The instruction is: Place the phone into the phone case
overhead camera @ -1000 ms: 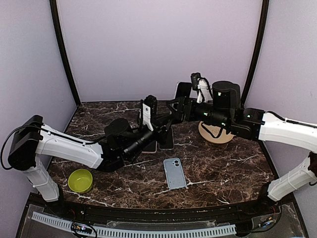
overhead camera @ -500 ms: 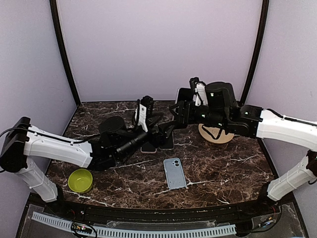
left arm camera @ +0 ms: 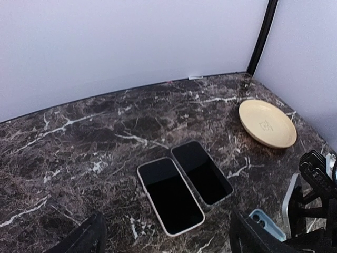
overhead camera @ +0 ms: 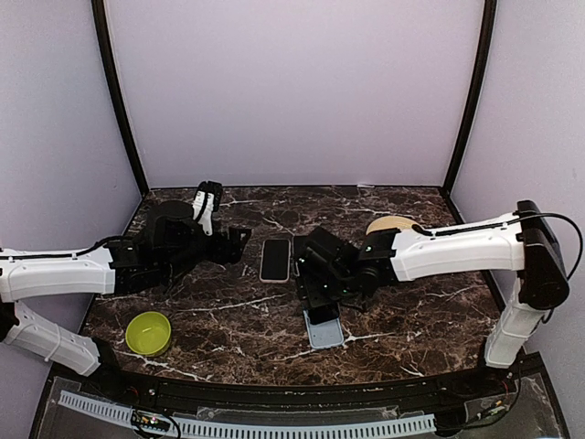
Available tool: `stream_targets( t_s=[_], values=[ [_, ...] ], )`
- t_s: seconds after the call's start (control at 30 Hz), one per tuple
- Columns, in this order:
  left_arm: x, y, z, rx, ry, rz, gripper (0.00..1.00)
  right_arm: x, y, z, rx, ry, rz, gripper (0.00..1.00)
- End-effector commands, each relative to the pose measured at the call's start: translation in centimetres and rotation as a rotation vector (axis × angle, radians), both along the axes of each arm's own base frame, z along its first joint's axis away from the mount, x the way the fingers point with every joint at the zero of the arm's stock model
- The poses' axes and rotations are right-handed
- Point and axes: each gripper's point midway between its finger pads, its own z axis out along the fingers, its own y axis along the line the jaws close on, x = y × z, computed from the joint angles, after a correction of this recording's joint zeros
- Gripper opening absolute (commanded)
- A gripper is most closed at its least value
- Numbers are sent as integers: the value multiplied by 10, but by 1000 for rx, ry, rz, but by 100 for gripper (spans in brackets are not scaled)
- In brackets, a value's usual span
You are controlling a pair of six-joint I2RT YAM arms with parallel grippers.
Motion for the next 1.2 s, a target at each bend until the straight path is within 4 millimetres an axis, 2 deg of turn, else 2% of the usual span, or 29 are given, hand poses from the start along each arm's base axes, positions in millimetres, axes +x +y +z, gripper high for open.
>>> stream_targets(
  t_s=[0.0, 0.33, 0.77, 1.17],
  values=[
    [-7, 4, -16, 27, 59, -31, 84, 4, 16, 7, 9, -12, -59, 7],
    [-5, 13, -16, 61, 41, -10, 87, -2, 17, -2, -11, -2, -56, 1],
    [-2, 14, -18, 61, 43, -16, 87, -15, 15, -36, -74, 39, -61, 0],
    [-2, 12, -20, 62, 49, -28, 87, -31, -5, -64, -176, 90, -65, 0]
  ],
)
